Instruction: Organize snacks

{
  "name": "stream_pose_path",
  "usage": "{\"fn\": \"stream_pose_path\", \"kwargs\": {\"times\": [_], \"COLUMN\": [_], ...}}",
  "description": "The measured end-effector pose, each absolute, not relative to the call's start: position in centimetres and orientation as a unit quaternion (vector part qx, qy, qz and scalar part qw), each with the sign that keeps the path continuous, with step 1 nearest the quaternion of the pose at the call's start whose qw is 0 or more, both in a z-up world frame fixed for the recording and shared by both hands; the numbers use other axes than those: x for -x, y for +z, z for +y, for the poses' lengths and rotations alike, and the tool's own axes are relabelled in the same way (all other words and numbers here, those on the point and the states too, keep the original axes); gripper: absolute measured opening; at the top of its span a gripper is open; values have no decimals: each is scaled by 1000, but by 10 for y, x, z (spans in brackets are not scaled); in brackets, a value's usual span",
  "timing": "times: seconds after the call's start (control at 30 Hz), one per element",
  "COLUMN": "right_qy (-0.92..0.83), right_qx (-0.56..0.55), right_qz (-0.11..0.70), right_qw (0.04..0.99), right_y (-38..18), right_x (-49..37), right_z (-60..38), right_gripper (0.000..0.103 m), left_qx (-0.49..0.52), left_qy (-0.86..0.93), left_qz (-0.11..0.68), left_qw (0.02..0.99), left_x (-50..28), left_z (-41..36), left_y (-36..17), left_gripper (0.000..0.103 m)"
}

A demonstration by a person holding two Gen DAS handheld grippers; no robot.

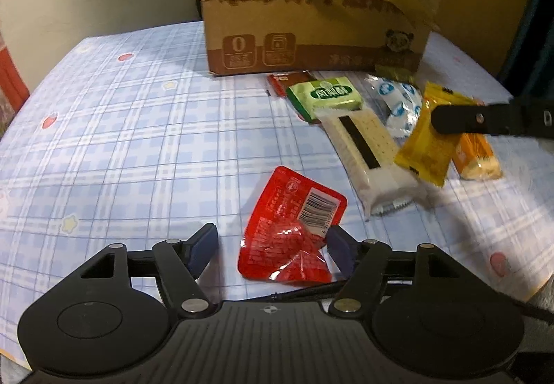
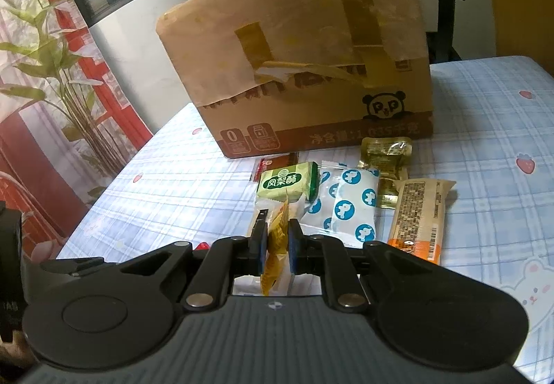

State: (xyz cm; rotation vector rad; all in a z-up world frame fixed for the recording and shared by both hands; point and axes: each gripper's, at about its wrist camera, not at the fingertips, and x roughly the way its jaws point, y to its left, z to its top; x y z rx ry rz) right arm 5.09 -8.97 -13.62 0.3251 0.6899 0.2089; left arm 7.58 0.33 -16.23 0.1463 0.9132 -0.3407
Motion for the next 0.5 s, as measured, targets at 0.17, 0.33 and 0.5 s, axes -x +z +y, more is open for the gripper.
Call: {"fn": "stream_pose_path", "kwargs": {"times": [0.17,0.33,0.5], "right_qy": [102,102,101], "right_qx": [-159,-159,-157], "right_qz": [337,339,337], "right_qw": [922,922,923], "right_y": [-137,-137,-137], "right_x": [-52,-52,-52], "right_z": [-90,-90,-90], "right_gripper": [13,13,13], "left_qx": [-73,-73,-40], "left_qy": [-160,-158,-143], "left_qz": [422,403,390], "left_qw": [890,899,909], "left_x": [-78,-95,-119], "left_z": [7,9,16], "left_y": [-163,-166,-166], "left_gripper": [51,51,45]}}
